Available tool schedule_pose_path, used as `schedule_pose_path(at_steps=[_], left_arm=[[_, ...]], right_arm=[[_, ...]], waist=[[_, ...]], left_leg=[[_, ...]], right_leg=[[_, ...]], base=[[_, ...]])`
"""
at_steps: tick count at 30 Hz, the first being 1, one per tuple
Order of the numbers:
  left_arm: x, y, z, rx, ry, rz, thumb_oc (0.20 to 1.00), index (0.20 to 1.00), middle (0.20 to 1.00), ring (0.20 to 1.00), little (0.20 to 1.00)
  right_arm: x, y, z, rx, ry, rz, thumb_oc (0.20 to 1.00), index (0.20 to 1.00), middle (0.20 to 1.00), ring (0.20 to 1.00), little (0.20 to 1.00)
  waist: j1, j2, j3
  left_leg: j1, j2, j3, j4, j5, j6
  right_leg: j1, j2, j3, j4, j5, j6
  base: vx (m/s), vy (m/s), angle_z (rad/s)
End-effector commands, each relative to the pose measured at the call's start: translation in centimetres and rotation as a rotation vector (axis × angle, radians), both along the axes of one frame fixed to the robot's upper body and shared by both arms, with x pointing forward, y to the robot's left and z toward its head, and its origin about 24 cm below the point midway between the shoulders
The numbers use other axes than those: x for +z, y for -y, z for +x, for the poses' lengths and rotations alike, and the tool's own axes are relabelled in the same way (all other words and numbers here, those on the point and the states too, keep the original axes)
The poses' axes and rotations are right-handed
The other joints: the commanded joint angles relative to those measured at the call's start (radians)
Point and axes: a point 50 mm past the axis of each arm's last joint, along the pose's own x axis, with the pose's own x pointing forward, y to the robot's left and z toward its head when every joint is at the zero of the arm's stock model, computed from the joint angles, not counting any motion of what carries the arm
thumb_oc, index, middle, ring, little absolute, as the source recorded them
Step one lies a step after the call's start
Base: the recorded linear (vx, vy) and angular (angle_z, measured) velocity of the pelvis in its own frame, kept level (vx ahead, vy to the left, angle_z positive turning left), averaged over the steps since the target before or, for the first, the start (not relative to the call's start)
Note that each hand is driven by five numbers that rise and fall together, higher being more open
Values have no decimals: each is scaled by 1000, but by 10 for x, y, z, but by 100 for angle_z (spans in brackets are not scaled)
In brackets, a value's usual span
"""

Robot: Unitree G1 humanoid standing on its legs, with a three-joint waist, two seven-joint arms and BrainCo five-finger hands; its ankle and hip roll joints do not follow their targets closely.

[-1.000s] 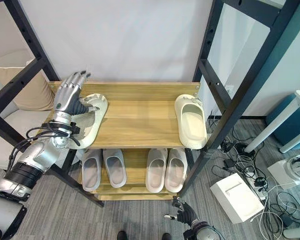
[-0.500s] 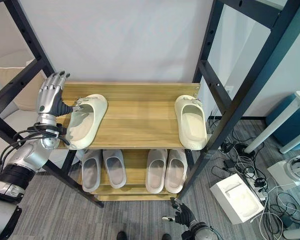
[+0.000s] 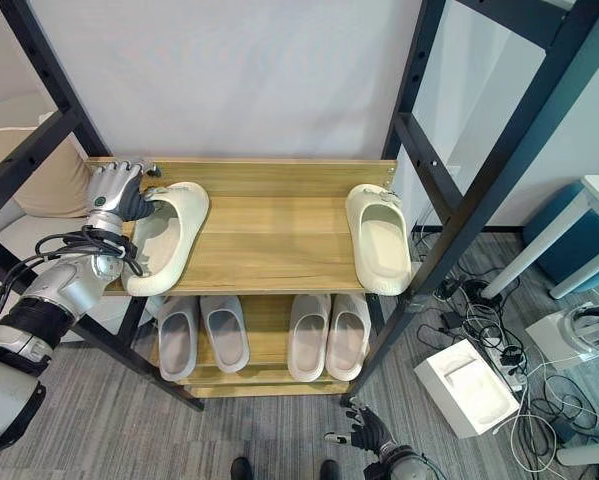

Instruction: Arrange the slippers neatly on the shoe rack.

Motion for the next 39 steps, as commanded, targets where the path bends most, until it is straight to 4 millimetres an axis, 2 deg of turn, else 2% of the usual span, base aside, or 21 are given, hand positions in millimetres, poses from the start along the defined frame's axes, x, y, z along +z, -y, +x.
schedule_pose_path(at_steps=[1, 3, 6, 8, 9, 11, 15, 18, 23, 26, 28, 29, 30, 34, 35, 36, 39], left_arm=[[35, -16, 13, 115, 67, -50, 200, 200, 200, 200, 200], [37, -10, 14, 94, 74, -68, 200, 200, 200, 200, 200], [41, 9, 16, 15, 98, -89, 200, 200, 200, 200, 200], [48, 34, 15, -88, 137, -92, 200, 200, 200, 200, 200], [48, 34, 15, -88, 137, -93, 200, 200, 200, 200, 200], [52, 62, 16, -178, 158, -86, 200, 200, 200, 200, 200], [56, 93, 22, -236, 144, -52, 200, 200, 200, 200, 200], [55, 103, 28, -233, 127, -51, 200, 200, 200, 200, 200], [50, 105, 35, -190, 80, -31, 200, 200, 200, 200, 200], [27, 97, 41, -101, -24, -32, 200, 200, 200, 200, 200], [24, 94, 42, -77, -36, -36, 200, 200, 200, 200, 200], [23, 94, 42, -74, -39, -40, 824, 824, 824, 824, 824], [24, 95, 42, -78, -37, -37, 1000, 1000, 1000, 1000, 1000], [31, 106, 41, -125, -10, -40, 1000, 1000, 1000, 1000, 1000], [34, 111, 40, -148, 7, -42, 1000, 1000, 1000, 1000, 1000], [45, 125, 35, -218, 59, -55, 1000, 1000, 1000, 1000, 1000], [47, 132, 31, -259, 80, -66, 1000, 1000, 1000, 1000, 1000]], right_arm=[[20, -5, 23, 28, 135, 37, 1000, 1000, 1000, 1000, 1000], [20, -6, 23, 25, 134, 42, 1000, 1000, 1000, 1000, 1000], [21, -7, 25, 19, 141, 50, 1000, 1000, 1000, 1000, 1000], [23, -7, 27, 14, 149, 53, 1000, 1000, 1000, 1000, 1000], [23, -7, 27, 14, 148, 52, 1000, 1000, 1000, 1000, 1000], [26, -6, 29, 8, 164, 53, 1000, 1000, 1000, 1000, 1000], [28, -1, 30, 2, 171, 36, 1000, 1000, 1000, 1000, 1000], [30, 2, 29, -8, 176, 36, 1000, 1000, 1000, 1000, 1000], [31, 6, 25, -20, 173, 42, 1000, 1000, 1000, 1000, 1000], [30, 9, 24, -14, 164, 32, 1000, 1000, 1000, 1000, 1000], [30, 8, 23, -14, 162, 34, 1000, 1000, 1000, 1000, 1000], [30, 9, 22, -17, 161, 34, 1000, 1000, 1000, 1000, 1000], [30, 9, 22, -15, 159, 32, 1000, 1000, 1000, 1000, 1000], [27, 8, 20, -10, 145, 24, 1000, 1000, 1000, 1000, 1000], [26, 8, 20, -11, 144, 23, 1000, 1000, 1000, 1000, 1000], [25, 7, 21, -15, 142, 23, 1000, 1000, 1000, 1000, 1000], [25, 5, 22, -15, 145, 27, 1000, 1000, 1000, 1000, 1000]], waist=[[-37, -5, 16], [-39, -2, 17], [-41, -1, 17], [-41, 0, 17], [-41, 0, 17], [-47, 2, 16], [-66, 8, 16], [-87, 12, 15], [-125, 20, 16], [-156, 28, 15], [-160, 28, 14], [-159, 27, 13], [-159, 28, 12], [-142, 27, 8], [-136, 27, 8], [-116, 25, 9], [-106, 25, 8]], left_leg=[[64, 21, -17, 0, -47, -45], [68, 22, -15, 0, -47, -46], [72, 25, -16, 0, -47, -47], [73, 26, -18, 0, -46, -47], [74, 26, -18, 0, -46, -47], [75, 28, -19, 0, -45, -49], [82, 32, -15, 0, -43, -50], [86, 36, -5, 0, -41, -52], [96, 45, 24, 0, -39, -57], [104, 56, 51, 0, -36, -61], [107, 59, 56, 0, -35, -63], [107, 60, 55, 0, -35, -63], [107, 60, 55, 0, -35, -63], [105, 60, 34, 0, -33, -63], [103, 59, 24, 0, -31, -63], [99, 56, 4, 0, -30, -62], [97, 54, -10, 0, -29, -60]], right_leg=[[57, -31, -29, 28, -10, 100], [60, -30, -28, 25, -10, 99], [65, -27, -30, 22, -11, 98], [68, -26, -32, 21, -13, 97], [69, -26, -32, 21, -13, 97], [73, -24, -34, 20, -17, 94], [74, -19, -25, 25, -19, 90], [70, -14, -13, 30, -20, 88], [58, -5, 19, 35, -19, 84], [45, 5, 46, 36, -14, 81], [45, 8, 50, 35, -13, 79], [46, 11, 49, 34, -14, 78], [47, 11, 48, 33, -14, 77], [59, 12, 29, 30, -19, 72], [63, 11, 19, 30, -20, 71], [73, 10, -1, 28, -24, 69], [81, 10, -13, 27, -28, 67]], base=[[6, -7, -16], [3, -17, -13], [0, 0, 0], [-8, -16, 1], [-19, -36, 3], [-18, -45, 3], [-19, -42, -3], [-22, -38, -14], [-20, -47, -30], [-12, -55, -17], [4, -43, -13], [5, -31, 0], [5, -35, 0], [8, -19, 0], [21, -41, 9], [16, -33, 16], [2, -17, 24]])
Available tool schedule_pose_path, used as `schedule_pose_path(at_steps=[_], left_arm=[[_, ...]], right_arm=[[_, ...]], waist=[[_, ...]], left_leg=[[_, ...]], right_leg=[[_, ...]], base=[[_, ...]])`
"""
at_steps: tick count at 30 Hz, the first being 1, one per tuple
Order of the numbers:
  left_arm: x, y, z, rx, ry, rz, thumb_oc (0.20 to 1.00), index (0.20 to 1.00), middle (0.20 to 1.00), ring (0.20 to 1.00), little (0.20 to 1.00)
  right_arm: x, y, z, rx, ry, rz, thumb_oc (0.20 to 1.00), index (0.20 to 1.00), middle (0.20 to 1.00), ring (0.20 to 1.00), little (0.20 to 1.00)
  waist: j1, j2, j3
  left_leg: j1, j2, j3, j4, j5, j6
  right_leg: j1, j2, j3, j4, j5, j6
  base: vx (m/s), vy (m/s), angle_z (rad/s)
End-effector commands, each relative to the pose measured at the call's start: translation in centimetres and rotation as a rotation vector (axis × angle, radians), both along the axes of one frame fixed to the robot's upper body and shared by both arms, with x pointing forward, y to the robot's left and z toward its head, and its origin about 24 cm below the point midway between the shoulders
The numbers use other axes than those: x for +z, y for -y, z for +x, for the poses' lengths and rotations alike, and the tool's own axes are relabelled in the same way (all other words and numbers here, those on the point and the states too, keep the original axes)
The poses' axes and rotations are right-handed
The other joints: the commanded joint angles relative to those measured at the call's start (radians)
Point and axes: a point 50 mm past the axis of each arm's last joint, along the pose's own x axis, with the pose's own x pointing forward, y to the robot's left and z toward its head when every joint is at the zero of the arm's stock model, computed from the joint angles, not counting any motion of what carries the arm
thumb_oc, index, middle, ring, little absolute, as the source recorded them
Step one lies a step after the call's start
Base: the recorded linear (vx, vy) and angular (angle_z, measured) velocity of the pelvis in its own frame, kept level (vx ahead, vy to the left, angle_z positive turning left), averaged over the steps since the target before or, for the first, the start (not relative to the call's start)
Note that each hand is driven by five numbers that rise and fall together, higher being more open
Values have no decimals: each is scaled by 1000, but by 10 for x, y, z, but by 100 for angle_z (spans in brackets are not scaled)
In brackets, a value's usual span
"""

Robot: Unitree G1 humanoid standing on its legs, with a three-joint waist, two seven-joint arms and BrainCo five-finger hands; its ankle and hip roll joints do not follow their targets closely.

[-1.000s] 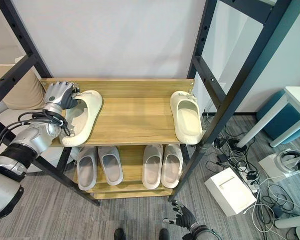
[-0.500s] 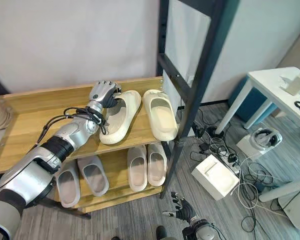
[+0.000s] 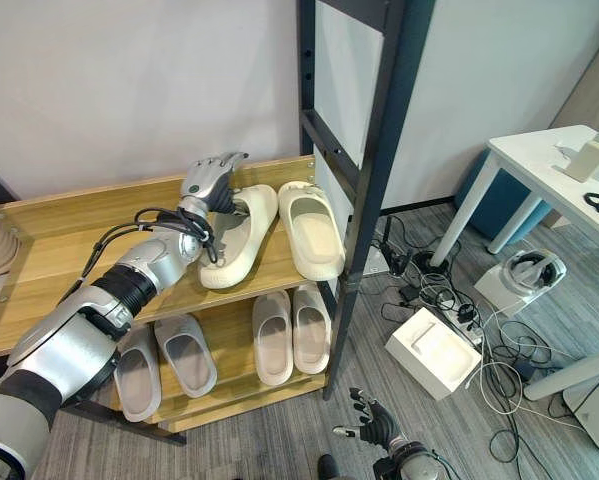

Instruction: Arrange the slippers neatly on the shoe rack.

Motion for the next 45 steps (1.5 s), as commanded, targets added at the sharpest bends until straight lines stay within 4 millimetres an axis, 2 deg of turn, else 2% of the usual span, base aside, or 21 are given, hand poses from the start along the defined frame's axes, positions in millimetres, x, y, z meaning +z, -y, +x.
schedule_pose_path(at_steps=[1, 9, 14, 15, 16, 18, 20, 22, 23, 24, 25, 27, 29, 33, 34, 36, 39, 40, 42, 43, 45], left_arm=[[39, -2, 5, 13, 117, -51, 1000, 1000, 1000, 1000, 1000], [38, 3, -15, -102, 136, -116, 1000, 1000, 1000, 1000, 1000], [19, -6, -33, -223, 0, -443, 1000, 1000, 1000, 1000, 1000], [18, -7, -34, -222, -1, -445, 1000, 1000, 1000, 1000, 1000], [2, -10, -41, -304, -143, -716, 1000, 1000, 1000, 1000, 1000], [-22, -15, -46, -341, -299, -1027, 1000, 1000, 1000, 1000, 1000], [-36, -12, -54, -400, -411, -1188, 1000, 1000, 1000, 1000, 1000], [-39, -4, -61, -451, -480, -1214, 1000, 1000, 1000, 1000, 1000], [-45, 6, -66, -506, -587, -1296, 1000, 1000, 1000, 1000, 1000], [-45, 6, -66, -506, -587, -1296, 1000, 1000, 1000, 1000, 1000], [-49, 14, -68, -538, -660, -1371, 1000, 1000, 1000, 1000, 1000], [-50, 18, -69, -544, -685, -1357, 1000, 1000, 1000, 1000, 1000], [-53, 33, -74, -592, -805, -1398, 1000, 1000, 1000, 1000, 1000], [-45, 49, -75, -641, -823, -1421, 1000, 1000, 1000, 1000, 1000], [-39, 57, -72, -638, -767, -1433, 1000, 1000, 1000, 1000, 1000], [-31, 59, -67, -618, -677, -1450, 1000, 1000, 1000, 1000, 1000], [-11, 49, -68, -615, -478, -1448, 1000, 1000, 1000, 1000, 1000], [5, 39, -74, -643, -343, -1429, 1000, 1000, 1000, 1000, 1000], [10, 34, -78, -667, -301, -1440, 1000, 1000, 1000, 1000, 1000], [24, 27, -89, -745, -226, -1414, 1000, 1000, 1000, 1000, 1000], [37, 17, -107, -884, -191, -1403, 1000, 1000, 1000, 1000, 1000]], right_arm=[[12, -8, 17, -6, 98, 43, 1000, 1000, 1000, 1000, 1000], [11, -14, 21, -11, 97, 48, 1000, 1000, 1000, 1000, 1000], [9, -14, 21, -33, 82, 52, 1000, 1000, 1000, 1000, 1000], [9, -14, 20, -32, 81, 52, 1000, 1000, 1000, 1000, 1000], [8, -14, 20, -35, 74, 52, 1000, 1000, 1000, 1000, 1000], [9, -16, 21, -35, 77, 57, 1000, 1000, 1000, 1000, 1000], [11, -16, 23, -36, 81, 55, 1000, 1000, 1000, 1000, 1000], [13, -16, 26, -30, 88, 50, 1000, 1000, 1000, 1000, 1000], [13, -18, 27, 4, 81, 41, 1000, 1000, 1000, 1000, 1000], [13, -18, 27, 4, 81, 41, 1000, 1000, 1000, 1000, 1000], [13, -18, 27, 23, 74, 33, 1000, 1000, 1000, 1000, 1000], [13, -18, 27, 31, 71, 28, 1000, 1000, 1000, 1000, 1000], [12, -22, 27, 62, 57, 30, 1000, 1000, 1000, 1000, 1000], [8, -25, 21, 94, 25, 35, 1000, 1000, 1000, 1000, 1000], [7, -28, 19, 104, 18, 38, 1000, 1000, 1000, 1000, 1000], [7, -29, 21, 97, 27, 38, 1000, 1000, 1000, 1000, 1000], [10, -31, 26, 74, 59, 43, 1000, 1000, 1000, 1000, 1000], [11, -31, 28, 59, 79, 48, 1000, 1000, 1000, 1000, 1000], [11, -30, 27, 48, 81, 49, 1000, 1000, 1000, 1000, 1000], [11, -29, 27, 31, 87, 52, 1000, 1000, 1000, 1000, 1000], [9, -26, 24, 11, 80, 67, 1000, 1000, 1000, 1000, 1000]], waist=[[22, -15, 17], [69, -21, 13], [91, -26, 16], [90, -26, 15], [95, -25, 19], [97, -22, 16], [98, -20, 18], [98, -18, 21], [96, -15, 22], [96, -15, 22], [93, -13, 22], [92, -12, 21], [84, -8, 18], [77, -7, 16], [76, -8, 16], [76, -11, 18], [79, -16, 22], [81, -20, 23], [83, -21, 22], [87, -23, 21], [99, -24, 16]], left_leg=[[53, 19, -72, -6, -29, -60], [41, 13, -110, -6, -24, -59], [30, 13, -120, -6, -17, -61], [30, 13, -120, -6, -17, -61], [34, 12, -119, -6, -17, -61], [28, 13, -119, -6, -11, -58], [29, 14, -119, -6, -10, -57], [29, 14, -120, -6, -11, -55], [30, 14, -122, -6, -11, -54], [30, 14, -122, -6, -11, -54], [32, 15, -121, -6, -11, -55], [33, 15, -121, -6, -12, -56], [37, 17, -115, -6, -10, -58], [42, 18, -113, -6, -10, -60], [44, 18, -114, -6, -11, -59], [43, 18, -116, -6, -11, -58], [39, 17, -120, -6, -10, -58], [38, 18, -121, -6, -11, -59], [38, 18, -120, -6, -11, -60], [38, 19, -121, -6, -13, -62], [40, 19, -123, -6, -15, -64]], right_leg=[[71, -20, -67, 20, -66, 80], [89, -22, -104, 16, -70, 75], [89, -21, -117, 5, -63, 71], [89, -21, -117, 5, -63, 71], [91, -22, -118, 4, -61, 71], [83, -22, -119, 1, -54, 68], [83, -22, -119, 1, -52, 67], [82, -22, -119, 1, -51, 66], [83, -21, -117, 3, -52, 66], [83, -21, -117, 3, -52, 66], [84, -20, -115, 4, -53, 66], [84, -19, -115, 5, -53, 66], [85, -18, -112, 6, -54, 65], [84, -17, -105, 7, -55, 64], [85, -18, -106, 7, -56, 65], [85, -18, -107, 7, -57, 64], [84, -18, -110, 7, -58, 62], [84, -18, -112, 6, -59, 62], [86, -19, -113, 5, -59, 61], [87, -19, -115, 4, -61, 61], [91, -19, -119, 3, -62, 62]], base=[[-1, -11, 25], [-10, -4, 23], [-24, 5, 6], [-6, 8, 5], [-11, 8, 6], [0, 0, 0], [4, 7, 2], [10, 12, 6], [7, 6, 7], [10, 9, 6], [0, 0, 0], [0, 0, 0], [0, 0, 0], [3, 1, -1], [-4, -5, -7], [-4, -5, -2], [-13, -7, -3], [-15, -11, -6], [-3, -12, -6], [4, -13, -5], [0, 0, 0]])
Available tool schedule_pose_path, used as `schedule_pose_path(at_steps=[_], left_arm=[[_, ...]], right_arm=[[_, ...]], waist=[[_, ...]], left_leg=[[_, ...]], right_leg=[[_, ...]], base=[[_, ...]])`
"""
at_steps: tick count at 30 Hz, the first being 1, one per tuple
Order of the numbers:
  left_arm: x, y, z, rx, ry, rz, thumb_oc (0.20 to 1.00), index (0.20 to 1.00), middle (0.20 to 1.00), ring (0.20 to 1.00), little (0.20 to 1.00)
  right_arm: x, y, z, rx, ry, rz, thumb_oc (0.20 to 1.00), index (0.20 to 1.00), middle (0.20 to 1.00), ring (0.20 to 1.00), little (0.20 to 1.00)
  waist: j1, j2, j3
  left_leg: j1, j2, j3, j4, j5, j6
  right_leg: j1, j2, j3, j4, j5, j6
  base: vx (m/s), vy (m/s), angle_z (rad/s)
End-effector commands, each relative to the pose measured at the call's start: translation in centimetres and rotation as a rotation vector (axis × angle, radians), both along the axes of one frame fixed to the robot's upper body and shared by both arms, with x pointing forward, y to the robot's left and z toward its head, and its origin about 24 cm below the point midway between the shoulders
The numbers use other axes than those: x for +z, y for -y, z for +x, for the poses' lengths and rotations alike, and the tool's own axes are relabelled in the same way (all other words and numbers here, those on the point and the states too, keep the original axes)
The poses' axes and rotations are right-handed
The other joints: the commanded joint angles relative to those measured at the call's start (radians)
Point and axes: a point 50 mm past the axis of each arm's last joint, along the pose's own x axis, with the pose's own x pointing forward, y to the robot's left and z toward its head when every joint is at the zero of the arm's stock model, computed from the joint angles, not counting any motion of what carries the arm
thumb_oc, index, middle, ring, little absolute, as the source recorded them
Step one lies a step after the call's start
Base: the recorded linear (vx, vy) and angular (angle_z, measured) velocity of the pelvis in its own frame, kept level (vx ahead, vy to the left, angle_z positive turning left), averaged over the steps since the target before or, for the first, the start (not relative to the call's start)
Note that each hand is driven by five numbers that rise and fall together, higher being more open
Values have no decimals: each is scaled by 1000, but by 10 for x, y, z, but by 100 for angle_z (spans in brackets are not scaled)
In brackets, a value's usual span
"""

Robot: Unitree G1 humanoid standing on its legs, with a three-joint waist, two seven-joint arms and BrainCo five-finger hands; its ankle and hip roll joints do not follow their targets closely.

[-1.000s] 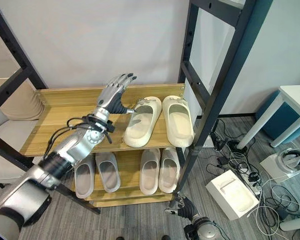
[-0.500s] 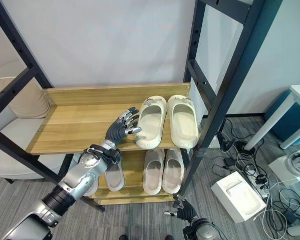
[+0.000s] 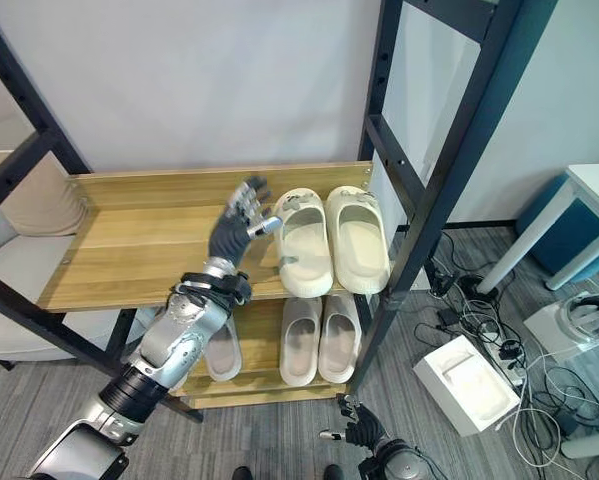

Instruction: Arrange the slippers neatly on the shoe rack.

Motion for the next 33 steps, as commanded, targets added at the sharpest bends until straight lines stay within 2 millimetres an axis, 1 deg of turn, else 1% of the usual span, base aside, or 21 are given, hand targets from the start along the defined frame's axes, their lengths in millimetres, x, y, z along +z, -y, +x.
schedule_pose_path(at_steps=[1, 2, 3, 4, 5, 6, 7, 10, 11, 13, 14, 15, 18, 19, 21, 25, 26, 27, 28, 32, 33], left_arm=[[47, -1, -13, -132, 290, -57, 1000, 1000, 1000, 1000, 1000], [51, -1, -23, -240, 319, -71, 1000, 1000, 1000, 1000, 1000], [54, -3, -29, -270, 340, -76, 1000, 1000, 1000, 1000, 1000], [57, -1, -40, -356, 390, -7, 1000, 1000, 1000, 1000, 1000], [57, -1, -40, -357, 389, -6, 1000, 1000, 1000, 1000, 1000], [62, 1, -52, -470, 422, 6, 1000, 1000, 1000, 1000, 1000], [63, -1, -57, -494, 432, -3, 1000, 1000, 1000, 1000, 1000], [56, 15, -73, -737, 416, 148, 1000, 1000, 1000, 1000, 1000], [38, 28, -76, -870, 326, 214, 1000, 1000, 1000, 1000, 1000], [35, 30, -75, -874, 324, 258, 1000, 1000, 1000, 1000, 1000], [24, 33, -76, -903, 286, 323, 1000, 1000, 1000, 1000, 1000], [19, 35, -76, -938, 267, 371, 1000, 1000, 1000, 1000, 1000], [-13, 38, -72, -963, 120, 391, 1000, 1000, 1000, 1000, 1000], [-29, 38, -69, -949, 60, 401, 1000, 1000, 1000, 1000, 1000], [-43, 38, -70, -958, 17, 449, 1000, 1000, 1000, 1000, 1000], [-96, 26, -67, -860, -180, 506, 1000, 1000, 1000, 1000, 1000], [-96, 27, -67, -860, -179, 505, 1000, 1000, 1000, 1000, 1000], [-121, 16, -67, -785, -263, 568, 1000, 1000, 1000, 1000, 1000], [-153, -2, -68, -674, -391, 607, 1000, 1000, 1000, 1000, 1000], [-213, -40, -80, -435, -658, 666, 1000, 1000, 1000, 1000, 1000], [-249, -70, -95, -211, -853, 648, 1000, 1000, 1000, 1000, 1000]], right_arm=[[17, -5, 20, -36, 130, 69, 1000, 1000, 1000, 1000, 1000], [16, -4, 19, -43, 128, 76, 1000, 1000, 1000, 1000, 1000], [16, -5, 18, -43, 125, 82, 1000, 1000, 1000, 1000, 1000], [15, -4, 17, -44, 121, 90, 1000, 1000, 1000, 1000, 1000], [15, -5, 17, -43, 120, 91, 1000, 1000, 1000, 1000, 1000], [15, -3, 17, -39, 117, 94, 1000, 1000, 1000, 1000, 1000], [14, -5, 15, -33, 113, 99, 1000, 1000, 1000, 1000, 1000], [13, -4, 15, -8, 107, 97, 1000, 1000, 1000, 1000, 1000], [14, -5, 17, 22, 112, 96, 1000, 1000, 1000, 1000, 1000], [14, -5, 18, 25, 114, 95, 1000, 1000, 1000, 1000, 1000], [15, -4, 20, 37, 119, 94, 1000, 1000, 1000, 1000, 1000], [15, -4, 20, 44, 120, 94, 1000, 1000, 1000, 1000, 1000], [18, -7, 24, 49, 132, 108, 1000, 1000, 1000, 1000, 1000], [18, -8, 26, 48, 137, 114, 1000, 1000, 1000, 1000, 1000], [19, -8, 27, 46, 139, 119, 1000, 1000, 1000, 1000, 1000], [19, -7, 27, 25, 139, 124, 1000, 1000, 1000, 1000, 1000], [19, -7, 27, 25, 138, 123, 1000, 1000, 1000, 1000, 1000], [19, -4, 28, 4, 136, 121, 1000, 1000, 1000, 1000, 1000], [17, -1, 27, -19, 130, 115, 1000, 1000, 1000, 1000, 1000], [15, 6, 24, -57, 115, 94, 1000, 1000, 1000, 1000, 1000], [13, 12, 22, -101, 109, 81, 1000, 1000, 1000, 1000, 1000]], waist=[[17, -25, -10], [21, -24, -13], [24, -24, -15], [29, -23, -17], [29, -24, -17], [34, -22, -19], [38, -23, -21], [43, -21, -23], [42, -19, -20], [44, -19, -19], [43, -17, -17], [43, -17, -17], [43, -17, -10], [42, -15, -8], [41, -14, -7], [39, -16, -6], [39, -15, -7], [41, -17, -7], [43, -18, -7], [49, -18, -8], [58, -22, -7]], left_leg=[[36, 19, -47, -6, -23, -59], [36, 18, -49, -6, -24, -59], [36, 18, -52, -6, -24, -60], [36, 17, -55, -6, -26, -60], [37, 17, -55, -6, -26, -60], [36, 16, -57, -6, -26, -60], [37, 16, -59, -6, -26, -60], [37, 16, -67, -6, -25, -62], [36, 16, -71, -6, -22, -63], [35, 16, -72, -6, -22, -63], [34, 17, -74, -6, -20, -64], [33, 17, -77, -6, -18, -64], [28, 17, -80, -6, -13, -66], [26, 16, -81, -6, -11, -65], [25, 17, -80, -6, -11, -65], [28, 18, -77, -6, -14, -63], [29, 18, -77, -6, -14, -63], [30, 18, -76, -6, -15, -62], [31, 19, -73, -6, -16, -61], [28, 19, -70, -6, -14, -58], [26, 20, -73, -6, -10, -56]], right_leg=[[48, -22, -41, 9, -25, 66], [50, -22, -43, 8, -25, 67], [51, -22, -44, 8, -25, 66], [52, -22, -45, 7, -26, 66], [53, -22, -45, 7, -27, 66], [54, -22, -47, 8, -27, 66], [57, -22, -49, 8, -28, 66], [60, -19, -55, 9, -31, 65], [60, -17, -59, 11, -31, 64], [61, -17, -61, 11, -31, 64], [60, -15, -63, 12, -31, 64], [60, -15, -67, 12, -32, 64], [56, -14, -72, 16, -32, 64], [54, -13, -73, 18, -33, 64], [53, -14, -73, 18, -32, 64], [53, -15, -68, 16, -31, 64], [53, -15, -68, 15, -31, 64], [52, -15, -66, 13, -30, 64], [50, -15, -64, 12, -29, 63], [47, -16, -63, 11, -26, 61], [45, -15, -64, 12, -25, 59]], base=[[12, -13, 4], [13, -7, 7], [19, -6, 6], [15, -4, 7], [8, -1, 12], [8, -2, 19], [12, -3, 19], [5, -5, 4], [-17, -11, 4], [-21, -9, 5], [-24, -15, 7], [-29, -12, 3], [-20, -3, 3], [-26, 0, 6], [-13, 3, 2], [0, 0, 0], [0, 0, 0], [0, 0, 0], [0, 0, 0], [0, 0, 0], [0, 0, 0]])
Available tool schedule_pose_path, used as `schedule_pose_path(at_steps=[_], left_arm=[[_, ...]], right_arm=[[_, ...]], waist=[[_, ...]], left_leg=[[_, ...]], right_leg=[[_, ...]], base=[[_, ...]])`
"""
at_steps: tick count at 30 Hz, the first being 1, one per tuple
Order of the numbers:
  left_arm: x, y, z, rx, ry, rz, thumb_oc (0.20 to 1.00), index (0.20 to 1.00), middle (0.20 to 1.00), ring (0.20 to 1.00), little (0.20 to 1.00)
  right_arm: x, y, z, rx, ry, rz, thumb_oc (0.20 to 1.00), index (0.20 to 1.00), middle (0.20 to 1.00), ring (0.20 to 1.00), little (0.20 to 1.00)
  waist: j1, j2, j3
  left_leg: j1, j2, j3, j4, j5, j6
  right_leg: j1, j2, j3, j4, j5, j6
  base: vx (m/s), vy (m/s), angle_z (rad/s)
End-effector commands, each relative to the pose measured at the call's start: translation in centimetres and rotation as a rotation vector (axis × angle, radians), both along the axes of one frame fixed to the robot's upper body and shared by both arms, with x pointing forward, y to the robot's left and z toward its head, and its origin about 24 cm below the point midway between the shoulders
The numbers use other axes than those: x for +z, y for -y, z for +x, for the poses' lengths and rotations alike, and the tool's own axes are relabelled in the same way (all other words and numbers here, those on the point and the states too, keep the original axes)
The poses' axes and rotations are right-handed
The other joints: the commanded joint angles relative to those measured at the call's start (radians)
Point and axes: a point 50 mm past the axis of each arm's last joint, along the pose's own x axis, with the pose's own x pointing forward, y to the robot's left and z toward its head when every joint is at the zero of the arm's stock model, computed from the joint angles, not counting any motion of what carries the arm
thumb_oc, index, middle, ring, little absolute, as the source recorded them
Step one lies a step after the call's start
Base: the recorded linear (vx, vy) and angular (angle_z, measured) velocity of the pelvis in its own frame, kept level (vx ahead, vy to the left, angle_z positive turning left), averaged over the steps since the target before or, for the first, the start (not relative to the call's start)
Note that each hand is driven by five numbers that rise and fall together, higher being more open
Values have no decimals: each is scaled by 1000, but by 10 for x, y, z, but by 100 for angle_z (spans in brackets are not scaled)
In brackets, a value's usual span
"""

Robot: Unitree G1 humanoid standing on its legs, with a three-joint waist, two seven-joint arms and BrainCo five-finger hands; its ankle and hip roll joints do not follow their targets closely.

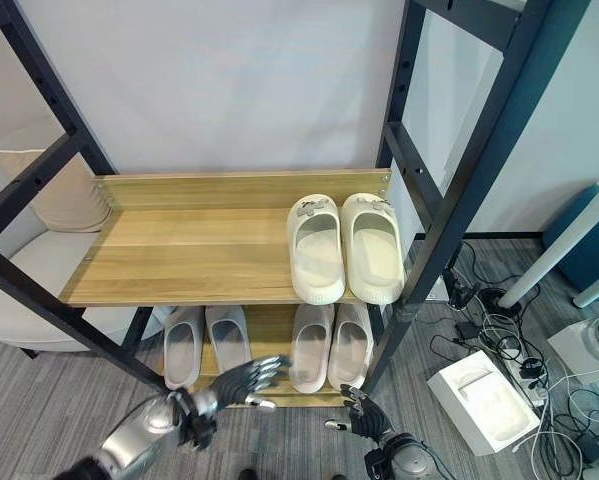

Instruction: Arrange the slippers neatly on the shoe rack.

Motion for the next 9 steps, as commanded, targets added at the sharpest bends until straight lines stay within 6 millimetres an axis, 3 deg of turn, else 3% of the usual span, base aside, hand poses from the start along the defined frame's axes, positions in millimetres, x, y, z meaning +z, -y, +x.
schedule_pose_path(at_steps=[1, 5, 6, 9], left_arm=[[6, -9, 26, 112, 134, 111, 1000, 1000, 1000, 1000, 1000], [-37, -42, -2, 562, -112, 124, 1000, 1000, 1000, 1000, 1000], [-39, -52, -3, 636, -108, 158, 1000, 1000, 1000, 1000, 1000], [-39, -58, -3, 666, -103, 180, 1000, 1000, 1000, 1000, 1000]], right_arm=[[9, 0, 14, -59, 75, 28, 1000, 1000, 1000, 1000, 1000], [5, 11, 10, -125, 55, -9, 1000, 1000, 1000, 1000, 1000], [3, 18, 7, -151, 47, -28, 1000, 1000, 1000, 1000, 1000], [3, 21, 6, -165, 47, -36, 1000, 1000, 1000, 1000, 1000]], waist=[[22, -39, -3], [30, -43, -5], [31, -46, -8], [31, -47, -8]], left_leg=[[12, 20, -27, -6, -11, -46], [14, 21, -26, -6, -6, -44], [17, 21, -26, -6, -6, -44], [18, 21, -26, -6, -7, -45]], right_leg=[[14, -18, -18, 13, -1, 59], [14, -16, -20, 18, -3, 54], [16, -14, -18, 19, -5, 52], [16, -14, -17, 19, -5, 51]], base=[[0, 0, 0], [4, -2, 6], [0, 0, 0], [0, 0, 0]])
